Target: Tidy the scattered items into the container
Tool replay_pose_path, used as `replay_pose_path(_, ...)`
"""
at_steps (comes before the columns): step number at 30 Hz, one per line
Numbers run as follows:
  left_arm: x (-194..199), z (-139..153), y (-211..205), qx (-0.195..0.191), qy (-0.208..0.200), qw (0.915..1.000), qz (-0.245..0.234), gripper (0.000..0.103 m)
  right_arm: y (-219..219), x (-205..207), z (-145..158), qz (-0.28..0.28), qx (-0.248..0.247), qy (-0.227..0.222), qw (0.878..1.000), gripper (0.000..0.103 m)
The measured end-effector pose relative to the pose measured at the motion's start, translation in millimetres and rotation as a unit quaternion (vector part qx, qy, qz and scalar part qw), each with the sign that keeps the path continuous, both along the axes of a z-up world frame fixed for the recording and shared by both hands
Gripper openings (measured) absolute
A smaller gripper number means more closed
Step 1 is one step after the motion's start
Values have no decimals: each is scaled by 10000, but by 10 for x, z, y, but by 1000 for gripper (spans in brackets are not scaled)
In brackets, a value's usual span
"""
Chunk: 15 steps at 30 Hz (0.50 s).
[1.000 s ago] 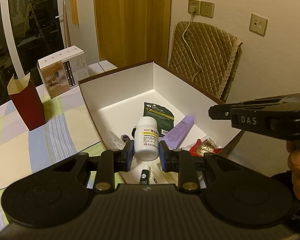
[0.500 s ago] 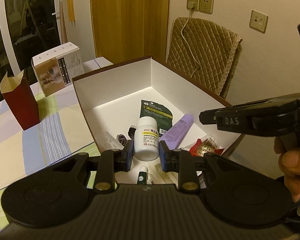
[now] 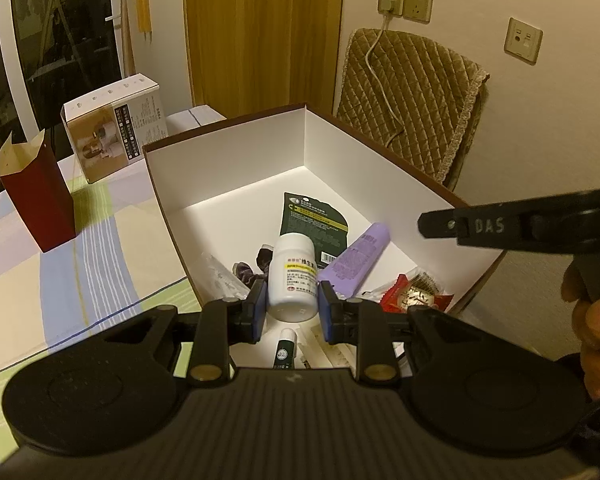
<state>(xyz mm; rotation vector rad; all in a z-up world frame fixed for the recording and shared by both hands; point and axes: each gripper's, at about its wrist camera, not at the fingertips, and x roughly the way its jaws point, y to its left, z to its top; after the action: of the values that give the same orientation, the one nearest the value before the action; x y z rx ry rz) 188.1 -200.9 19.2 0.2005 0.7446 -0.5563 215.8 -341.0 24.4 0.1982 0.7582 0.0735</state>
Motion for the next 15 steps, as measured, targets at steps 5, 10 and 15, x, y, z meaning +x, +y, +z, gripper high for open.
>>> replay_pose_path(5, 8, -5, 15, -3, 4, 10000, 27, 22, -63, -109, 100, -217, 42, -427, 9988, 92)
replay_pose_path(10, 10, -8, 16, -12, 8, 10000, 28, 22, -63, -101, 126, -190, -36, -439, 9988, 92)
replay_pose_path(15, 13, -12, 16, -18, 16, 10000, 30, 22, -57, -97, 111, -195, -74, -420, 9989, 93)
